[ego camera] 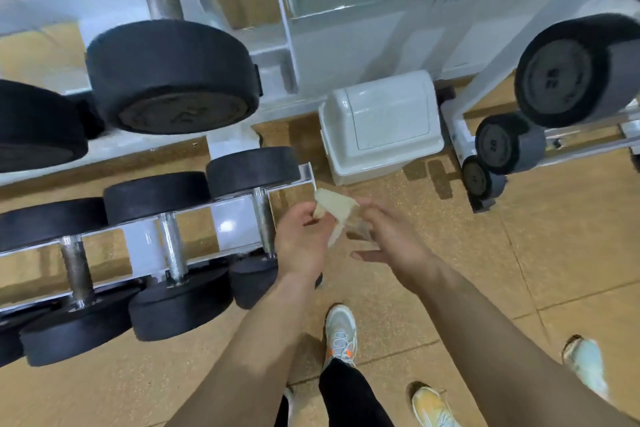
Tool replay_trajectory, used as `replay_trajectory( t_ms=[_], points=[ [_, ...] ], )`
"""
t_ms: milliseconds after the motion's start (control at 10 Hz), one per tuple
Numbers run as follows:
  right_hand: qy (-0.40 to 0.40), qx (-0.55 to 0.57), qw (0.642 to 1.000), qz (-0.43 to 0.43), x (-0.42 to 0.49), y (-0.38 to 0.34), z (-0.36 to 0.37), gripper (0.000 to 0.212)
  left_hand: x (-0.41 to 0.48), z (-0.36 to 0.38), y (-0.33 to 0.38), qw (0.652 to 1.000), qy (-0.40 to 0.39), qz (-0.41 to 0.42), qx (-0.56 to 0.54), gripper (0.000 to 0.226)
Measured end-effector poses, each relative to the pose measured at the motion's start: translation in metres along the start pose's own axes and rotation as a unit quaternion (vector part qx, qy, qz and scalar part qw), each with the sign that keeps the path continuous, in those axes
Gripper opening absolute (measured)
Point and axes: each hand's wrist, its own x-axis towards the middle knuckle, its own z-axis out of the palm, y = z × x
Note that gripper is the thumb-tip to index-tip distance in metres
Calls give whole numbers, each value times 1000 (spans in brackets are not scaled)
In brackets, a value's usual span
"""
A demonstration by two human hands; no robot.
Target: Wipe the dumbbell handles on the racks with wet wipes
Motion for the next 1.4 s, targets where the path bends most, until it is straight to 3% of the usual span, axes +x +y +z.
replay_trajectory(
  t_ms=[100,200,300,400,500,700,800,1000,1200,1300,1400],
  points=[
    [-48,49,997,21,1,-6,-44,27,-1,44,22,997,-49,-43,-39,15],
    [11,86,996,-3,17,-7,-87,20,9,80,34,991,-127,-19,29,5],
    [106,136,985,4,46,-6,-117,18,38,98,38,982,-182,-49,31,14],
    [194,138,971,24,93,1,-139,33,93,121,34,981,-165,-43,91,30],
    [237,120,963,51,141,5,-153,42,149,148,30,969,-149,14,197,35],
    [251,73,964,36,209,-1,-160,34,220,175,27,941,-170,28,293,53],
    [259,59,963,34,232,-10,-155,35,232,173,26,939,-172,33,295,50],
    [230,49,972,16,260,-33,-143,76,238,178,33,957,-189,14,219,44],
    [254,10,967,30,261,-22,-138,41,234,172,33,965,-178,14,194,49],
    [217,-21,974,69,242,-21,-135,26,223,164,33,965,-170,2,201,49],
    [205,-98,972,68,219,-28,-130,33,206,152,34,961,-164,-16,223,50]
  ],
)
